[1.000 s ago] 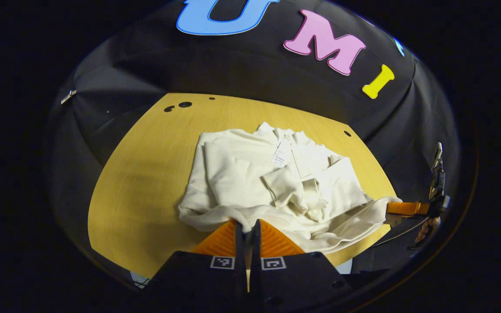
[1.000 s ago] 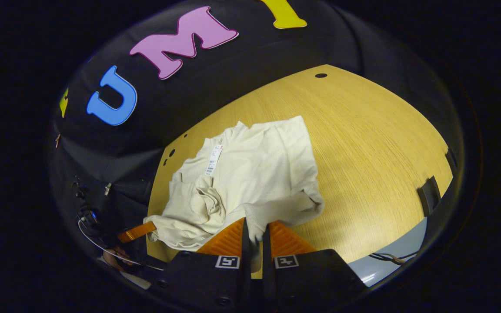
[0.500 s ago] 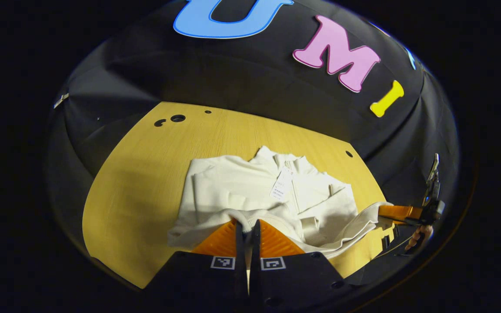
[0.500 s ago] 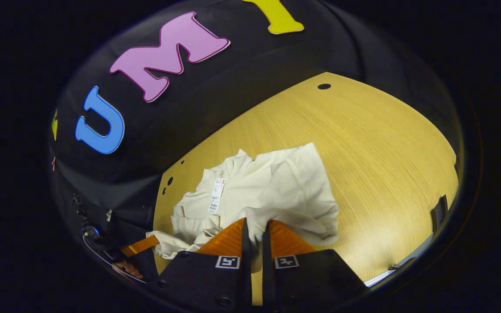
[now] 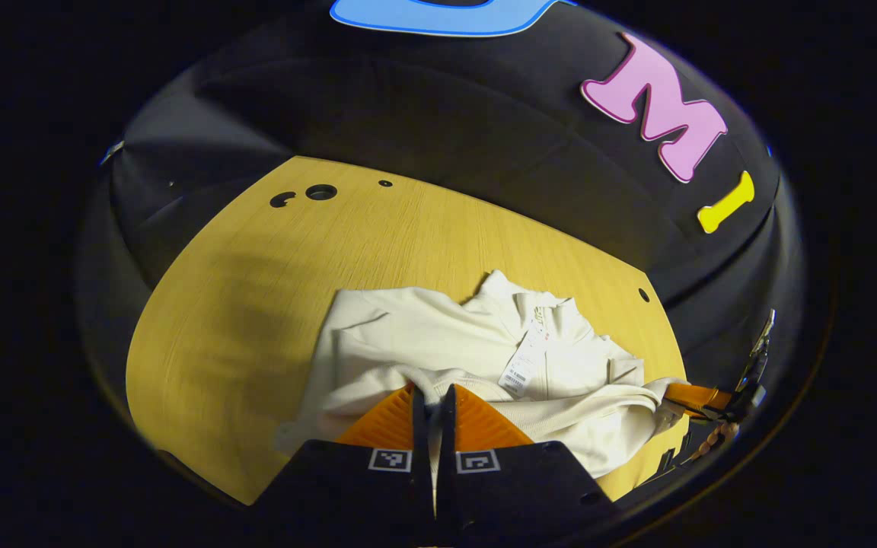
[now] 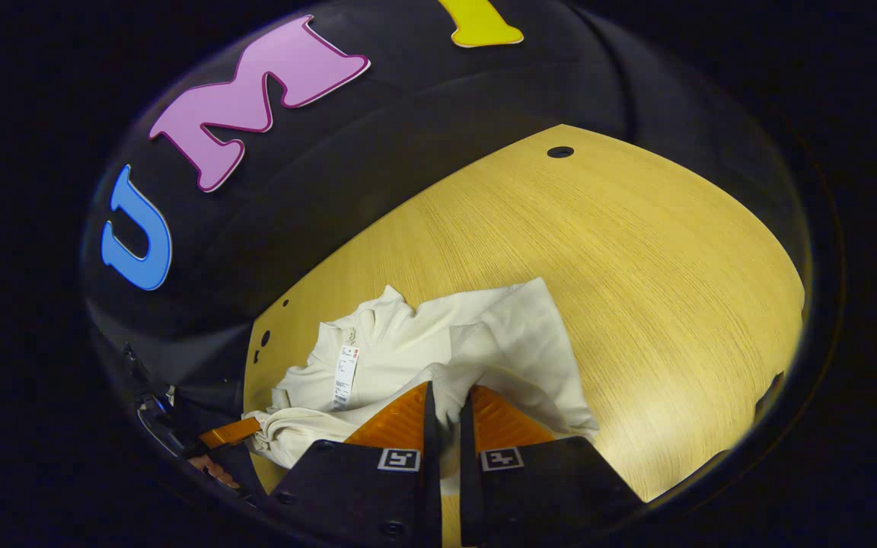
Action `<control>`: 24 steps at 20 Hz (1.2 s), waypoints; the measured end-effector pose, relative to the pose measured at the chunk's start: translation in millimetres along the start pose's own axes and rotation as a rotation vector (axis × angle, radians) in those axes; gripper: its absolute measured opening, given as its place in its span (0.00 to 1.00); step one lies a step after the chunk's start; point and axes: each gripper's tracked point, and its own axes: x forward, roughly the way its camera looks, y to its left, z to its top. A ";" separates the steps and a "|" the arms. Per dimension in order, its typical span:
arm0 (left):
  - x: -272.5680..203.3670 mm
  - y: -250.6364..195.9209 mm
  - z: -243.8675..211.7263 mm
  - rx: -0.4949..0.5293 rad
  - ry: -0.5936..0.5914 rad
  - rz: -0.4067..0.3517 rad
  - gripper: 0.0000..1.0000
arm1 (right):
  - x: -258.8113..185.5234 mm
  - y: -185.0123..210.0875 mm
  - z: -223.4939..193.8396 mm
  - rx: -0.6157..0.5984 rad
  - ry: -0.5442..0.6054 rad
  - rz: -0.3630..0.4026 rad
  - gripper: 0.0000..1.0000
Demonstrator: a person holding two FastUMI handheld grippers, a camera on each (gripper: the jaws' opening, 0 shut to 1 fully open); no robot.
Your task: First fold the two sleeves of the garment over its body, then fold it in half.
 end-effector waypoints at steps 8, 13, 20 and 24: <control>52.3 9.0 -10.7 0.041 0.082 0.083 0.07 | 48.8 -16.6 -15.3 -0.071 0.098 -0.081 0.14; 68.1 11.5 -20.5 0.076 0.100 0.116 0.07 | 61.0 -24.3 -21.6 -0.139 0.112 -0.108 0.20; 59.3 4.9 -18.1 0.101 0.074 0.107 0.32 | 47.1 -9.7 -13.0 -0.119 0.087 -0.064 0.51; 37.6 -15.1 -11.7 0.119 0.034 0.054 0.73 | 26.1 -0.1 -5.0 -0.118 0.051 -0.029 0.67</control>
